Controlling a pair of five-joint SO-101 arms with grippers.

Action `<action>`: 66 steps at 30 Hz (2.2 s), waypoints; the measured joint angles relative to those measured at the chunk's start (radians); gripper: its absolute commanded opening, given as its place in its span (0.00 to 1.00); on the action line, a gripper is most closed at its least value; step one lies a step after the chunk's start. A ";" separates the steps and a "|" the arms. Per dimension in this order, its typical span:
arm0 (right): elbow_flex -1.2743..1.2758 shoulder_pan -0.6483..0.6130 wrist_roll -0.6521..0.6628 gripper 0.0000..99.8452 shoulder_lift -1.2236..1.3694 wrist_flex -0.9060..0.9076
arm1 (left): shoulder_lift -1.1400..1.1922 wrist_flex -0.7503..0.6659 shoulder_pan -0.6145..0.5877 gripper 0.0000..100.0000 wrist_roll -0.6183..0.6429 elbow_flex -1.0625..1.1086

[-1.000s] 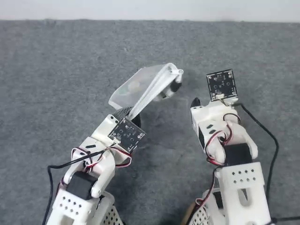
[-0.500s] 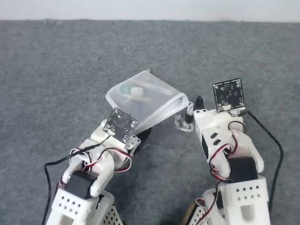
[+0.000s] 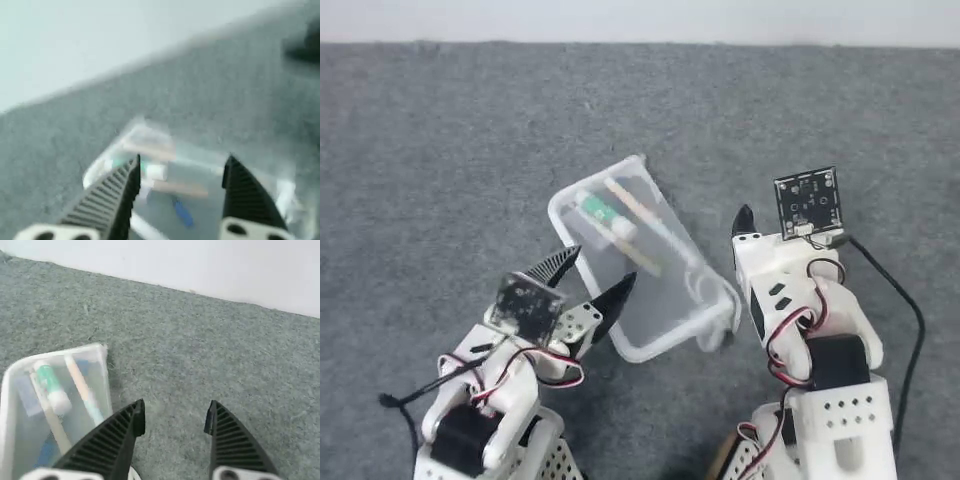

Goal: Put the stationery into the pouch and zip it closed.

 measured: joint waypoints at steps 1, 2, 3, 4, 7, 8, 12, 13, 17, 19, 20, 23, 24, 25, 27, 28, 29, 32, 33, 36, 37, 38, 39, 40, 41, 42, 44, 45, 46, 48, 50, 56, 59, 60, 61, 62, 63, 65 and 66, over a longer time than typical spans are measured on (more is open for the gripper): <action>0.000 0.000 0.000 0.19 0.000 0.000 | 0.006 0.000 0.002 0.25 0.005 0.000; 0.000 0.000 0.000 0.19 0.000 0.000 | 0.002 0.000 0.003 0.25 0.008 0.000; 0.000 0.000 0.000 0.19 0.000 0.000 | 0.002 0.000 -0.002 0.25 0.009 -0.002; 0.000 0.000 0.000 0.18 0.000 0.000 | 0.003 0.000 -0.012 0.25 0.011 -0.002; 0.000 0.000 0.000 0.12 0.000 0.000 | 0.003 -0.020 -0.060 0.21 0.011 -0.002; 0.000 0.000 0.000 0.09 0.000 0.000 | 0.002 -0.029 -0.074 0.18 0.015 -0.002; 0.000 0.000 0.000 0.01 0.000 0.000 | 0.000 -0.078 -0.120 0.00 0.034 -0.002; 0.000 0.000 0.000 0.01 -0.011 0.000 | 0.000 -0.089 -0.121 0.01 0.035 -0.002; 0.034 -0.002 0.000 0.01 -0.135 0.000 | 0.000 -0.118 -0.132 0.01 0.035 -0.002; 0.077 0.002 0.002 0.01 -0.215 0.000 | 0.000 -0.120 -0.130 0.01 0.035 -0.002; 0.097 0.003 0.009 0.01 -0.256 0.000 | 0.000 -0.120 -0.130 0.01 0.035 -0.002; 0.155 0.000 0.026 0.01 -0.390 0.000 | 0.000 -0.120 -0.130 0.01 0.032 -0.002; 0.172 0.000 0.028 0.01 -0.440 0.000 | 0.000 -0.120 -0.130 0.01 0.032 -0.002; 0.187 -0.002 0.028 0.01 -0.494 0.000 | 0.000 -0.120 -0.130 0.01 0.032 -0.002; 0.204 0.003 0.028 0.01 -0.601 0.000 | 0.000 -0.120 -0.130 0.01 0.032 -0.002; 0.204 0.003 0.028 0.01 -0.637 0.000 | 0.000 -0.120 -0.130 0.01 0.032 -0.002; 0.199 -0.002 0.028 0.01 -0.641 0.002 | 0.000 -0.120 -0.130 0.01 0.032 -0.002; 0.206 0.003 0.028 0.01 -0.626 0.017 | 0.000 -0.120 -0.130 0.01 0.032 -0.002; 0.216 0.000 0.028 0.01 -0.641 0.021 | -0.002 -0.120 -0.130 0.01 0.032 0.006; 0.258 -0.002 0.031 0.01 -0.634 0.023 | -0.002 -0.120 -0.130 0.01 0.032 0.066; 0.273 0.000 0.034 0.01 -0.637 0.023 | -0.002 -0.120 -0.130 0.01 0.032 0.080; 0.292 0.000 0.037 0.01 -0.640 0.023 | -0.002 -0.120 -0.130 0.01 0.032 0.091; 0.307 0.000 0.037 0.01 -0.640 0.023 | -0.002 -0.120 -0.130 0.01 0.032 0.095; 0.324 -0.003 0.037 0.01 -0.638 0.023 | -0.002 -0.120 -0.130 0.01 0.032 0.100; 0.341 -0.003 0.037 0.01 -0.637 0.023 | -0.002 -0.120 -0.130 0.01 0.032 0.103; 0.354 -0.003 0.037 0.01 -0.637 0.023 | -0.002 -0.120 -0.130 0.01 0.032 0.106; 0.385 -0.002 0.037 0.01 -0.640 0.023 | -0.002 -0.120 -0.130 0.01 0.032 0.109; 0.402 -0.002 0.037 0.01 -0.640 0.023 | -0.002 -0.123 -0.130 0.01 0.032 0.118; 0.425 -0.003 0.037 0.01 -0.640 0.023 | -0.002 -0.137 -0.130 0.01 0.032 0.137; 0.474 -0.002 0.037 0.01 -0.632 0.023 | -0.002 -0.189 -0.130 0.01 0.032 0.193; 0.525 -0.003 0.037 0.01 -0.623 0.023 | -0.002 -0.264 -0.130 0.01 0.032 0.259; 0.591 -0.003 0.037 0.01 -0.623 0.023 | -0.002 -0.440 -0.130 0.01 0.032 0.385; 0.620 -0.003 0.037 0.01 -0.623 0.023 | -0.002 -0.468 -0.130 0.01 0.032 0.400; 0.632 -0.003 0.037 0.01 -0.623 0.023 | -0.002 -0.471 -0.130 0.01 0.032 0.400; 0.644 -0.002 0.037 0.01 -0.623 0.023 | -0.002 -0.471 -0.130 0.01 0.032 0.400; 0.658 -0.002 0.037 0.01 -0.623 0.023 | -0.002 -0.471 -0.130 0.01 0.032 0.400; 0.674 -0.003 0.037 0.01 -0.623 0.023 | -0.002 -0.471 -0.130 0.01 0.032 0.400; 0.697 -0.002 0.037 0.01 -0.621 0.023 | -0.002 -0.471 -0.130 0.01 0.032 0.400; 0.700 0.000 0.037 0.01 -0.621 0.023 | -0.002 -0.471 -0.130 0.01 0.032 0.400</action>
